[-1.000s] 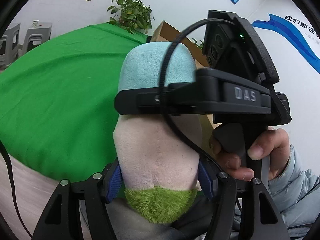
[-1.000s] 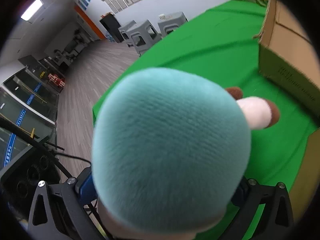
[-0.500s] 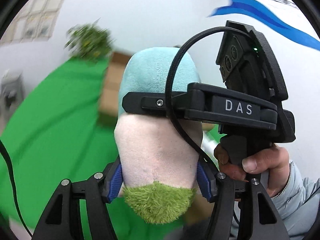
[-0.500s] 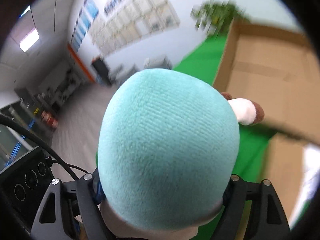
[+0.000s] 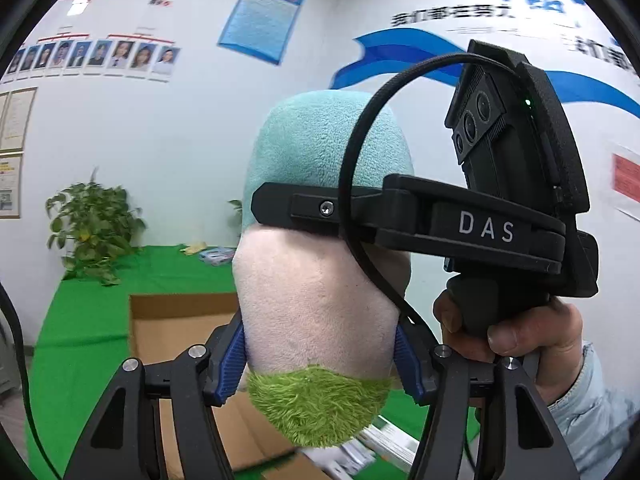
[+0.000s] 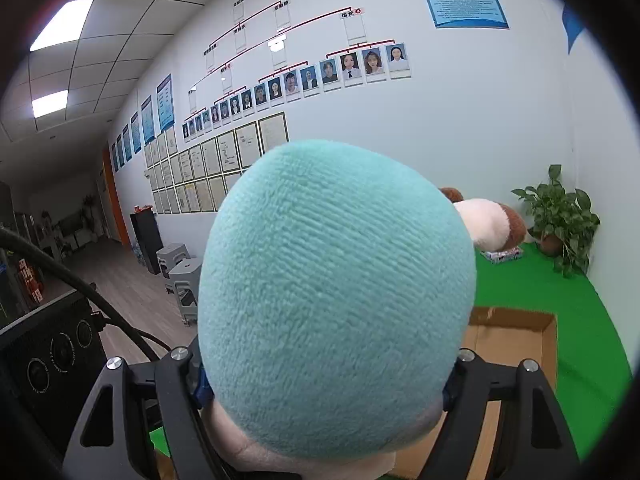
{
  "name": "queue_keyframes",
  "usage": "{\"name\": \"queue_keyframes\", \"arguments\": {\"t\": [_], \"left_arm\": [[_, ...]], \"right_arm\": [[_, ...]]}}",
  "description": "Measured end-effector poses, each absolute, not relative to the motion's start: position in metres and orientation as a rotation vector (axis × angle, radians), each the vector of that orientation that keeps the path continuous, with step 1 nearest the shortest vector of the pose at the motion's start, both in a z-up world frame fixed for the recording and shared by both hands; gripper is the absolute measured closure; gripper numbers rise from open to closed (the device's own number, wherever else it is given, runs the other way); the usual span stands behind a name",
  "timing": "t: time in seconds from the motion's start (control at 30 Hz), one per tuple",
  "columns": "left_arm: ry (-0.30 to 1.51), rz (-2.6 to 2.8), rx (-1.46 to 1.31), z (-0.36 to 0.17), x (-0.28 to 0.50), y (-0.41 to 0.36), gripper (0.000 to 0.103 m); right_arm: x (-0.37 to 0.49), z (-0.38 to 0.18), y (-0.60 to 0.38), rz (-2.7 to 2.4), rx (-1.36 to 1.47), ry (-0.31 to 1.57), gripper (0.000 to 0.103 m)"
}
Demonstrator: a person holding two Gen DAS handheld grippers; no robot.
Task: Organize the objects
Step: 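Lift the plush toy with the left gripper toward the cardboard tray, then lower the plush toy into the tray and open the left gripper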
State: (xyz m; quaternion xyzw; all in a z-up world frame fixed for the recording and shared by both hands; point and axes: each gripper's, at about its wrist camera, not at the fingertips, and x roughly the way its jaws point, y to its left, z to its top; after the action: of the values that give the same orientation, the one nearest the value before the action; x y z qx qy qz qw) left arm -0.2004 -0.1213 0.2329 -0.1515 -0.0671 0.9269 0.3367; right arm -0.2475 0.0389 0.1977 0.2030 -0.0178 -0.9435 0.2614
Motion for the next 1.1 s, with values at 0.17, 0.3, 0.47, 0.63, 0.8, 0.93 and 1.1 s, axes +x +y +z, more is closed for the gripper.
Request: {"name": "queue_keyframes", "arguments": {"t": [0.17, 0.3, 0.47, 0.63, 0.8, 0.93, 1.1], "left_arm": [[-0.291, 2.390, -0.602, 0.231, -0.244, -0.126, 0.043], [-0.374, 2.361, -0.749, 0.173, -0.275, -0.152, 0.043], [-0.466, 2.315, -0.916, 0.066, -0.290, -0.176, 0.043], [-0.540, 2.277, -1.060, -0.018, -0.324, -0.191, 0.043], [-0.578, 2.245, -1.174, -0.087, -0.349, -0.204, 0.043], [-0.537, 2.300, -1.188, -0.096, -0.347, -0.210, 0.043], [-0.502, 2.335, -1.276, -0.098, -0.345, -0.213, 0.041]], "right_arm": [[-0.325, 0.163, 0.015, -2.555, 0.745, -0.098, 0.027], [-0.363, 0.112, 0.006, -2.504, 0.900, -0.096, 0.027], [-0.401, 0.034, -0.002, -2.435, 1.097, -0.120, 0.027], [-0.420, -0.018, -0.011, -2.374, 1.249, -0.144, 0.027], [-0.430, -0.054, -0.017, -2.328, 1.363, -0.145, 0.027], [-0.430, -0.067, -0.018, -2.285, 1.387, -0.191, 0.027], [-0.431, -0.082, -0.019, -2.215, 1.420, -0.237, 0.024]]}}
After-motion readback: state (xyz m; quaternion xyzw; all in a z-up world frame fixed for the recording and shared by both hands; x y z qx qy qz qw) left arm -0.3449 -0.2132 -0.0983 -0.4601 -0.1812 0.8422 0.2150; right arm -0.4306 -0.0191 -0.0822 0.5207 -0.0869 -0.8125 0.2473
